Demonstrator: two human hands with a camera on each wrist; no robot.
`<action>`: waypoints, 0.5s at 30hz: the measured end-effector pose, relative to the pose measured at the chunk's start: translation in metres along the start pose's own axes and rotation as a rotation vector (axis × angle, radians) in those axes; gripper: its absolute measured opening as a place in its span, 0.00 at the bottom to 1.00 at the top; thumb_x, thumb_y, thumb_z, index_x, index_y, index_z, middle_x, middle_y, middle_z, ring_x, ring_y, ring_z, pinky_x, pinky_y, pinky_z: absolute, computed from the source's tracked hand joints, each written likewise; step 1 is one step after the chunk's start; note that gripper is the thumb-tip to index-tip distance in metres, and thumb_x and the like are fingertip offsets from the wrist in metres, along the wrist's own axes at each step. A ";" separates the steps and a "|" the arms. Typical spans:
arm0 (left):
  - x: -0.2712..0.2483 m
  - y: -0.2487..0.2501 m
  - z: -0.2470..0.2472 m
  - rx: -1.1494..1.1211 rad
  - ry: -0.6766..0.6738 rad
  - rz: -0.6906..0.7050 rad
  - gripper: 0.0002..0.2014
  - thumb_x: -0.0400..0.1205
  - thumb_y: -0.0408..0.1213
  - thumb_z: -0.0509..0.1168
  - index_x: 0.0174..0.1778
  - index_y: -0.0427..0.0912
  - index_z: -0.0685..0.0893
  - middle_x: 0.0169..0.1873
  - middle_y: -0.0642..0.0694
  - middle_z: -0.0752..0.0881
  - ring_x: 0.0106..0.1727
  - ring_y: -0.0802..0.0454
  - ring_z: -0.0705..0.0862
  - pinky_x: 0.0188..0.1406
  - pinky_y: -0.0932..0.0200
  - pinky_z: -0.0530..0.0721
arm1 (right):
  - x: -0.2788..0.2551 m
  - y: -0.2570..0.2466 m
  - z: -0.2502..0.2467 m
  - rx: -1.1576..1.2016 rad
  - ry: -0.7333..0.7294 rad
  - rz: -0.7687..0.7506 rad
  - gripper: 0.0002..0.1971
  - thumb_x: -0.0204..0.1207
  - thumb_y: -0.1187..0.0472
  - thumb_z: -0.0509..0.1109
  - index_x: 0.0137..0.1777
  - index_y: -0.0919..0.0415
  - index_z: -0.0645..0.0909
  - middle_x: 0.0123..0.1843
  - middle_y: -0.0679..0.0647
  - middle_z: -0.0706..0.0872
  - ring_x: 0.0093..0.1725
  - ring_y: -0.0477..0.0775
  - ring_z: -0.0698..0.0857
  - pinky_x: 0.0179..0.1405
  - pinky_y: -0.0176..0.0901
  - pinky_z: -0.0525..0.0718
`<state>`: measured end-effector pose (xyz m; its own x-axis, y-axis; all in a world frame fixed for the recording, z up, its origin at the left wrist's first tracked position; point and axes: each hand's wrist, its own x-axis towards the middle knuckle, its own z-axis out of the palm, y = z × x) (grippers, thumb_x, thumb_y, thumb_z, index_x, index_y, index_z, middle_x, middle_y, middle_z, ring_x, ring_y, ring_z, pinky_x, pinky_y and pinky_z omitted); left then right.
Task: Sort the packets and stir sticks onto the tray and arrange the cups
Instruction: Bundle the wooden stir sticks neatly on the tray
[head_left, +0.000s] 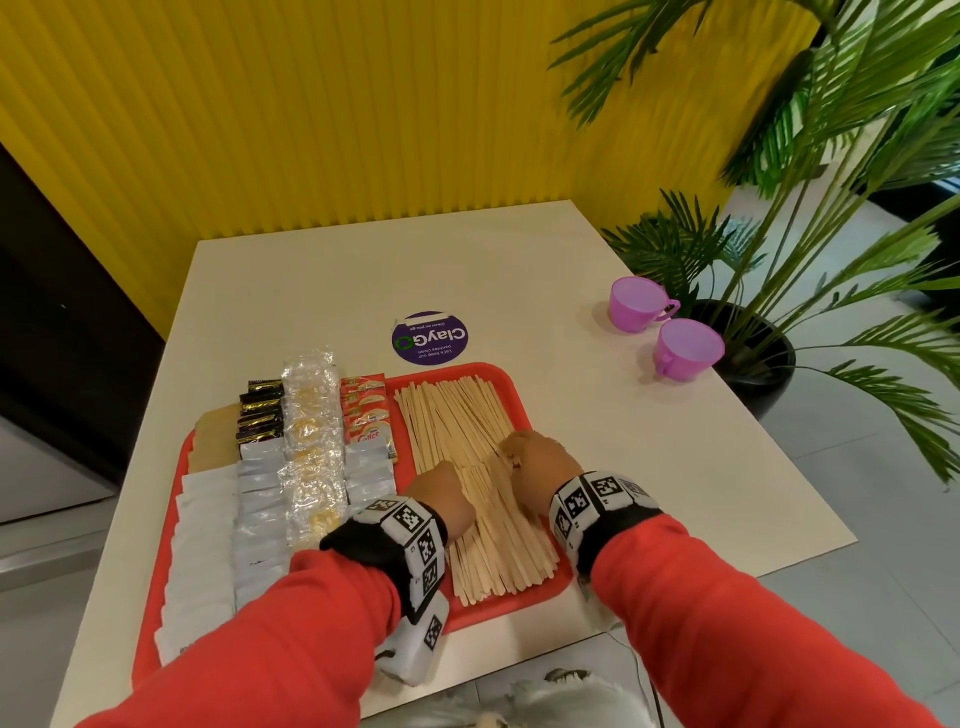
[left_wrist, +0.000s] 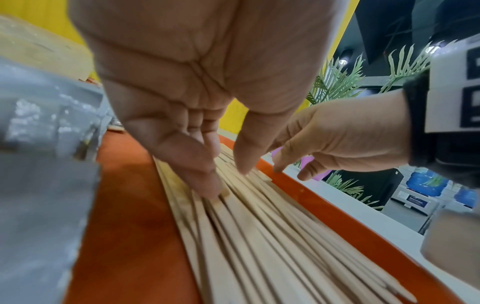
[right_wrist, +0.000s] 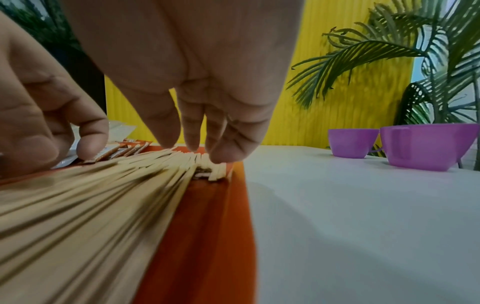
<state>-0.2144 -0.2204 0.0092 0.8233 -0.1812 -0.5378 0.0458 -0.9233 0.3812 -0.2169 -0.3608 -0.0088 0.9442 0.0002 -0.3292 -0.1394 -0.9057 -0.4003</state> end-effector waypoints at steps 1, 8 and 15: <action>-0.002 0.000 0.000 -0.031 -0.002 0.014 0.13 0.79 0.31 0.61 0.60 0.40 0.74 0.47 0.45 0.82 0.46 0.49 0.82 0.31 0.63 0.76 | -0.002 0.001 -0.003 0.034 0.041 0.022 0.20 0.79 0.67 0.57 0.70 0.63 0.74 0.69 0.59 0.74 0.67 0.61 0.77 0.68 0.49 0.74; -0.025 0.006 0.009 0.013 -0.041 0.110 0.12 0.72 0.30 0.69 0.29 0.51 0.76 0.36 0.55 0.80 0.40 0.56 0.81 0.39 0.64 0.81 | -0.019 0.021 -0.022 -0.030 -0.126 0.277 0.18 0.82 0.59 0.57 0.69 0.66 0.71 0.67 0.62 0.79 0.65 0.61 0.80 0.56 0.45 0.77; -0.054 0.001 0.025 0.257 -0.105 0.043 0.09 0.68 0.37 0.77 0.41 0.43 0.87 0.37 0.49 0.84 0.45 0.52 0.84 0.48 0.59 0.86 | -0.029 0.030 -0.015 0.086 -0.280 0.280 0.17 0.81 0.65 0.59 0.68 0.69 0.75 0.68 0.64 0.80 0.68 0.61 0.79 0.66 0.47 0.79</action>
<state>-0.2734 -0.2196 0.0196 0.7577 -0.2438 -0.6053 -0.1440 -0.9672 0.2093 -0.2434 -0.3945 0.0019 0.7502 -0.1153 -0.6510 -0.4153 -0.8484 -0.3284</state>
